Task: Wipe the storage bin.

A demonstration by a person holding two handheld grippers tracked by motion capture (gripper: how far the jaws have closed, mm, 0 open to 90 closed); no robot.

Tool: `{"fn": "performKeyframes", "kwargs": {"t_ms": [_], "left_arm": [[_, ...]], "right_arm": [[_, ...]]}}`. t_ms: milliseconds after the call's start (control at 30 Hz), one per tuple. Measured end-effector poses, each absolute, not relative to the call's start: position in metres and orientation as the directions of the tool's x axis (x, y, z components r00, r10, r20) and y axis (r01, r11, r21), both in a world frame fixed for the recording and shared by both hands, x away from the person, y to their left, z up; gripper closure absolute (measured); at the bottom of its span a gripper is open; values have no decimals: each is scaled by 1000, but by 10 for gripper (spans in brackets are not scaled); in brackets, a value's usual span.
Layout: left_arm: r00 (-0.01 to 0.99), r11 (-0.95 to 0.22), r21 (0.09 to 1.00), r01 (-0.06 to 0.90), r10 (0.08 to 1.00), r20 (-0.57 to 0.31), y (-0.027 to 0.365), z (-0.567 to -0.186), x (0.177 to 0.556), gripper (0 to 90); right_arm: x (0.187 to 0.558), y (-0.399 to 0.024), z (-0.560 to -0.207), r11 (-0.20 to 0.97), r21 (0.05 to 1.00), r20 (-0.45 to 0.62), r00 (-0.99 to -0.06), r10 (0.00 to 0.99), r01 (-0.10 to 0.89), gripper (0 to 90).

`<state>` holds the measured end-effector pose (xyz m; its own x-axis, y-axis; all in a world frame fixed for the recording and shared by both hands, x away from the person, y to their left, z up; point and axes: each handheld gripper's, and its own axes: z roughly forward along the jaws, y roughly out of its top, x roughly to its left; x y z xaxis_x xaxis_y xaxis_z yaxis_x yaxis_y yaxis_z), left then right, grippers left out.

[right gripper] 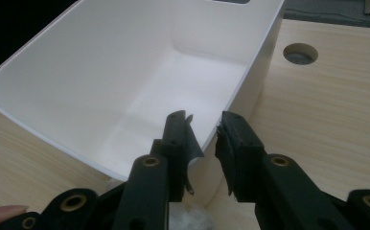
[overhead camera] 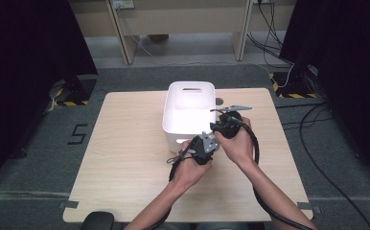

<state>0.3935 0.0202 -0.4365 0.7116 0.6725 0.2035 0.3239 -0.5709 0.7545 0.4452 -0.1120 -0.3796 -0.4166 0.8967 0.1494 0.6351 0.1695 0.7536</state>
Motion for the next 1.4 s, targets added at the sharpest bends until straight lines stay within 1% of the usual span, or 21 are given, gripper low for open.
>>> {"fn": "performKeyframes", "kwargs": {"t_ms": [200,333,633,733,900,1133,1233,1333,1400], "left_arm": [[717,-590,730,345,667,201,17,-453,397,722],[727,-622,697,357,654,210,18,-462,399,722],[724,-619,674,402,666,180,17,-484,404,722],[723,-617,673,409,668,173,17,-483,406,721],[730,-624,666,409,662,171,19,-482,411,721],[724,-610,671,422,673,155,26,-481,410,719],[726,-615,673,411,667,167,29,-478,405,718],[735,-607,678,415,663,143,37,-471,400,717],[730,-607,683,406,665,157,45,-467,397,716]], "right_arm": [[445,-112,-380,168,755,151,-417,896,634,732],[445,-112,-380,168,757,152,-419,895,632,733],[446,-112,-380,179,759,145,-431,891,626,724],[447,-112,-381,186,761,140,-436,889,622,702],[448,-110,-383,171,764,160,-439,884,623,610],[447,-115,-378,142,778,180,-433,883,612,573],[447,-117,-374,128,786,188,-431,883,605,564],[447,-124,-370,107,797,194,-420,887,594,558],[448,-128,-368,96,799,200,-413,889,593,557]]}}
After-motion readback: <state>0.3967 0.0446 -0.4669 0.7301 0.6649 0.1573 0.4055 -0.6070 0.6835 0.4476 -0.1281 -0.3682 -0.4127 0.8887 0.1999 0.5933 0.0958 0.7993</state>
